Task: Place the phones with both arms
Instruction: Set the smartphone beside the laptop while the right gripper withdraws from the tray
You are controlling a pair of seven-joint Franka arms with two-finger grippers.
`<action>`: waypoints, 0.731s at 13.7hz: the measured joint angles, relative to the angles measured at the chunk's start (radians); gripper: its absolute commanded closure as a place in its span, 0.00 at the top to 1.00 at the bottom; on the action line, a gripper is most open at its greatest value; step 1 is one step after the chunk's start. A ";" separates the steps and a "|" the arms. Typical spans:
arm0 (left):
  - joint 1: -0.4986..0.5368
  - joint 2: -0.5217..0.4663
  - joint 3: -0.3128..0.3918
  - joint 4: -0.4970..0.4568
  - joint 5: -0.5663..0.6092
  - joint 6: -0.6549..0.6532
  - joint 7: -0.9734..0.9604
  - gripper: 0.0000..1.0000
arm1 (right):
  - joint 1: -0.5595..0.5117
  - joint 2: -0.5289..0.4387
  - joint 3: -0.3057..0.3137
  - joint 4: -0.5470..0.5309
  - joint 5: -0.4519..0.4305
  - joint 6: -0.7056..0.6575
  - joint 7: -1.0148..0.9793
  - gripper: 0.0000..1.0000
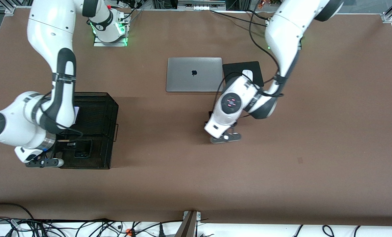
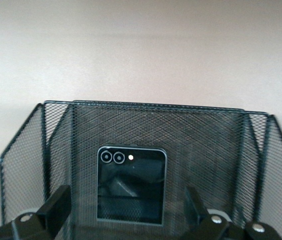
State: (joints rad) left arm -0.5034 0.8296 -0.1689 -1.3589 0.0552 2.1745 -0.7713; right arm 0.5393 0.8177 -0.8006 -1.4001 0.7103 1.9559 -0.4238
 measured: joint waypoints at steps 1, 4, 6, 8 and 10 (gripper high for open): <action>-0.035 0.028 0.001 0.044 0.000 0.000 0.000 0.00 | -0.024 -0.001 -0.001 0.045 -0.011 -0.055 -0.008 1.00; -0.130 0.134 0.010 0.212 0.000 0.001 -0.005 0.00 | -0.056 -0.008 -0.003 0.164 -0.073 -0.201 -0.012 1.00; -0.179 0.194 0.023 0.291 0.000 0.002 -0.029 0.00 | -0.055 -0.018 -0.011 0.215 -0.090 -0.286 -0.001 1.00; -0.213 0.232 0.048 0.323 0.000 0.033 -0.072 0.00 | -0.049 -0.033 -0.014 0.234 -0.090 -0.338 0.041 1.00; -0.229 0.262 0.065 0.333 0.000 0.070 -0.119 0.00 | -0.018 -0.053 -0.013 0.240 -0.090 -0.371 0.131 1.00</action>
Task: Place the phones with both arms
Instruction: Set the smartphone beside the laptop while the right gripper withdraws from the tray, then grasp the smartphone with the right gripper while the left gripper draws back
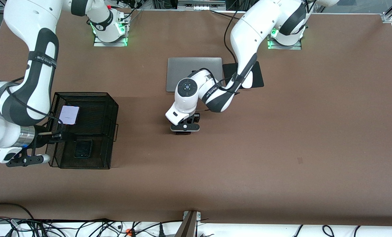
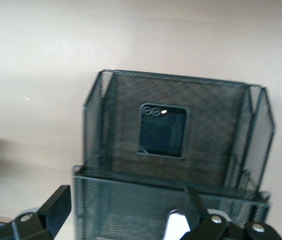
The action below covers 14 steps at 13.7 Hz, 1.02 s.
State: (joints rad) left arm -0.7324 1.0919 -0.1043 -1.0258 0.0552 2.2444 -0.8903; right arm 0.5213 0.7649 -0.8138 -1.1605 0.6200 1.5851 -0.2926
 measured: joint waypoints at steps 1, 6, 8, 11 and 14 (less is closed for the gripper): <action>-0.002 0.012 0.004 0.004 0.000 0.013 -0.009 0.27 | 0.027 -0.010 0.000 0.001 0.000 -0.004 0.046 1.00; -0.034 0.028 0.054 0.013 0.000 0.074 -0.116 1.00 | 0.094 -0.023 0.000 0.001 -0.004 -0.006 0.154 1.00; -0.041 0.028 0.065 0.022 0.000 0.074 -0.137 1.00 | 0.094 -0.023 -0.001 0.001 -0.004 -0.006 0.159 1.00; -0.018 0.022 0.074 0.053 0.000 0.044 -0.148 1.00 | 0.109 -0.027 -0.001 0.001 -0.004 -0.007 0.187 1.00; 0.035 -0.037 0.076 0.074 -0.001 -0.076 -0.147 1.00 | 0.160 -0.035 0.001 0.002 -0.004 -0.009 0.277 1.00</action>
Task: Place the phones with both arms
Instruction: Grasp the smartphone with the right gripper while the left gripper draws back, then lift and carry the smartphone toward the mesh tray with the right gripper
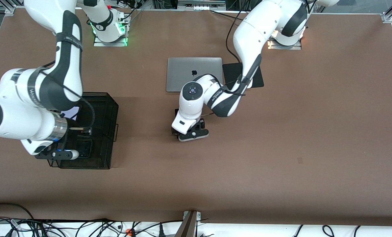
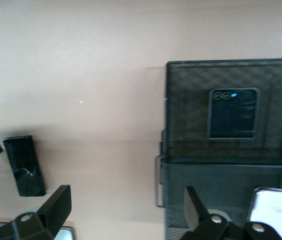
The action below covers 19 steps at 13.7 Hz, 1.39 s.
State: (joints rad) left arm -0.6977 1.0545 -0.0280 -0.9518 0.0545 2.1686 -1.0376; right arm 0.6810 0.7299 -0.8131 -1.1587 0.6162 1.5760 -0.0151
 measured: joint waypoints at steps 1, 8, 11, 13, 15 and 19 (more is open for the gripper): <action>0.026 -0.032 0.002 0.003 0.000 -0.063 0.000 1.00 | 0.027 -0.002 0.003 0.000 0.002 -0.002 0.058 1.00; 0.310 -0.145 0.000 -0.001 -0.001 -0.613 0.400 1.00 | 0.325 0.042 0.038 -0.059 0.099 0.185 0.310 1.00; 0.444 -0.146 0.002 -0.033 0.000 -0.685 0.566 1.00 | 0.419 0.088 0.097 -0.200 0.107 0.423 0.319 1.00; 0.526 -0.146 0.009 -0.063 0.003 -0.695 0.666 1.00 | 0.468 0.123 0.120 -0.266 0.108 0.532 0.319 1.00; 0.593 -0.147 0.016 -0.078 0.010 -0.696 0.738 1.00 | 0.490 0.141 0.131 -0.300 0.108 0.576 0.315 1.00; 0.705 -0.224 0.016 -0.132 0.011 -0.698 0.850 1.00 | 0.506 0.156 0.145 -0.369 0.108 0.680 0.239 1.00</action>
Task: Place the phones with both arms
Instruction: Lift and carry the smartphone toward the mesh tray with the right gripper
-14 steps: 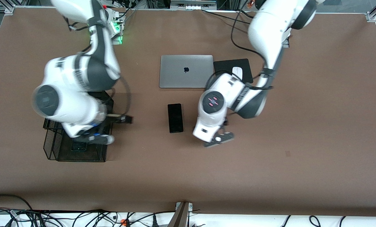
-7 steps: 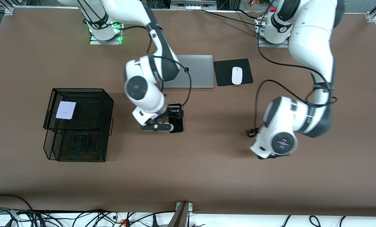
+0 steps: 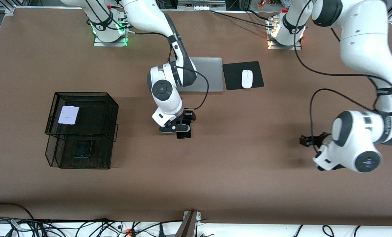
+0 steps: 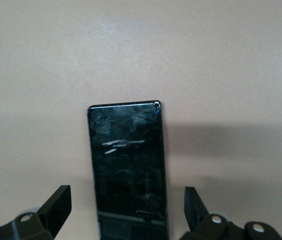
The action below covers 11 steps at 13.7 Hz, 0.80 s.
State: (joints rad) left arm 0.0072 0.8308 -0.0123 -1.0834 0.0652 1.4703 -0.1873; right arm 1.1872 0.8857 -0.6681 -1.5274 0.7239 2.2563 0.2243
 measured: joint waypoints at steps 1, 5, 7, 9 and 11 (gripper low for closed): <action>0.017 -0.032 -0.002 -0.023 0.000 -0.002 0.009 1.00 | 0.005 0.005 0.009 -0.011 0.000 0.021 -0.003 1.00; 0.041 -0.096 -0.011 -0.072 -0.008 -0.002 0.017 1.00 | 0.018 0.023 0.022 -0.017 0.000 0.047 -0.003 1.00; 0.040 -0.098 -0.018 -0.076 -0.012 -0.002 0.016 1.00 | 0.020 0.033 0.023 -0.020 0.000 0.064 -0.004 1.00; 0.040 -0.098 -0.020 -0.076 -0.014 -0.002 0.016 1.00 | 0.021 0.045 0.023 -0.024 0.000 0.088 -0.005 1.00; 0.033 -0.099 -0.026 -0.076 -0.014 -0.001 0.017 1.00 | 0.023 0.053 0.023 -0.027 0.000 0.099 -0.005 0.99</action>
State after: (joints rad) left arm 0.0397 0.7322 -0.0378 -1.1597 0.0510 1.4688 -0.1702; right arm 1.2101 0.9383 -0.6447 -1.5542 0.7239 2.3556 0.2191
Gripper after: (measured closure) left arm 0.000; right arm 0.000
